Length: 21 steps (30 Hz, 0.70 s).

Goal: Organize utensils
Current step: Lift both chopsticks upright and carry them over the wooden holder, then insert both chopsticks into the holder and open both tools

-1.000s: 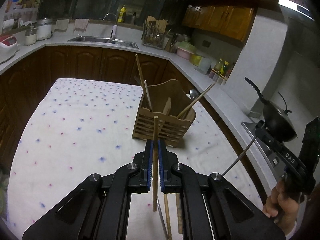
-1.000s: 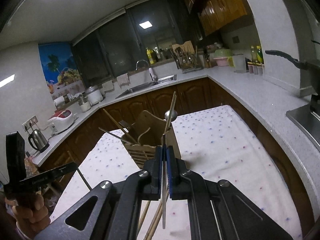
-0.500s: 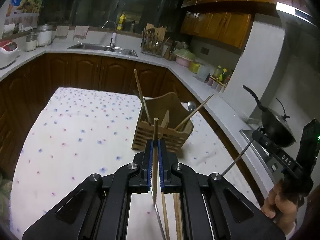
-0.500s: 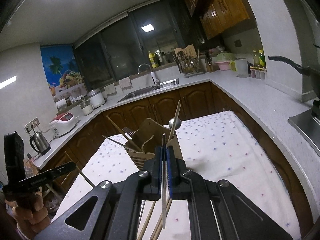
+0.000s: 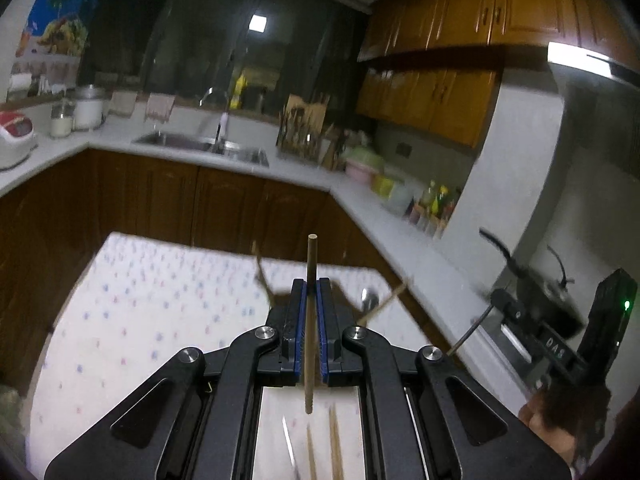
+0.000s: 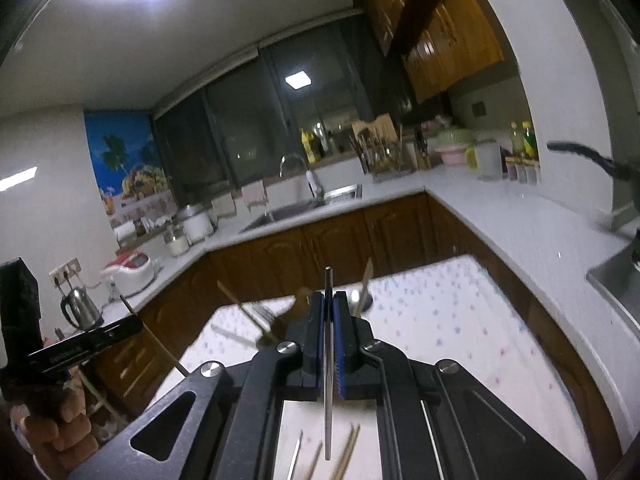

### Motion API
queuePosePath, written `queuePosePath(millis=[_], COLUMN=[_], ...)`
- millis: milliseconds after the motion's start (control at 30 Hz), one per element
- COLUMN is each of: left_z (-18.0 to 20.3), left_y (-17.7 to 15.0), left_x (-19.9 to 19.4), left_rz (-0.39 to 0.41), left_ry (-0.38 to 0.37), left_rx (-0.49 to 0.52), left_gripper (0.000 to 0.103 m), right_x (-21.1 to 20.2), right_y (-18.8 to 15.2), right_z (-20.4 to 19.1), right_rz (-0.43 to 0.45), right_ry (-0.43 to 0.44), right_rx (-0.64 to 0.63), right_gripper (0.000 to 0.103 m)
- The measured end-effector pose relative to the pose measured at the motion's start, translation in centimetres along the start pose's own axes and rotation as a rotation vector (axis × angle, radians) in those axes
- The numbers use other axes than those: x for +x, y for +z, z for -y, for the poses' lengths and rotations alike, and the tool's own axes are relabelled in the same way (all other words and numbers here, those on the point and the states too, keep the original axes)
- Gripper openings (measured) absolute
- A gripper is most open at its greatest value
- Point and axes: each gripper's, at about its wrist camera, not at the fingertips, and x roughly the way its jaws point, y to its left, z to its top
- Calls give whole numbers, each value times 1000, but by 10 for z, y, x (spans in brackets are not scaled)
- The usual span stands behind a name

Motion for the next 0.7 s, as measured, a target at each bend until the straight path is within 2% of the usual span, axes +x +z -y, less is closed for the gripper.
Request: queuePosePath(millis=[200,300,533,700], left_z=[1,-4,-29,-35], left_y=[41,47,26,1], left_x=[23,45,91,115], left_rz=[101,108,78,28], left_ry=[16,45,72,73], left_rx=[-21,-42,-113,-97], left_gripper=[4,4,4,4], right_x=[19,33,72,91], right_y=[35,47,40,22], right_z=[-5,-4,0,2], right_rz=[88,118,131,108], right_ry=[-4,-12,-40,-61], right_rx=[1,5,6,-8], right_gripper=[4,4,4,4])
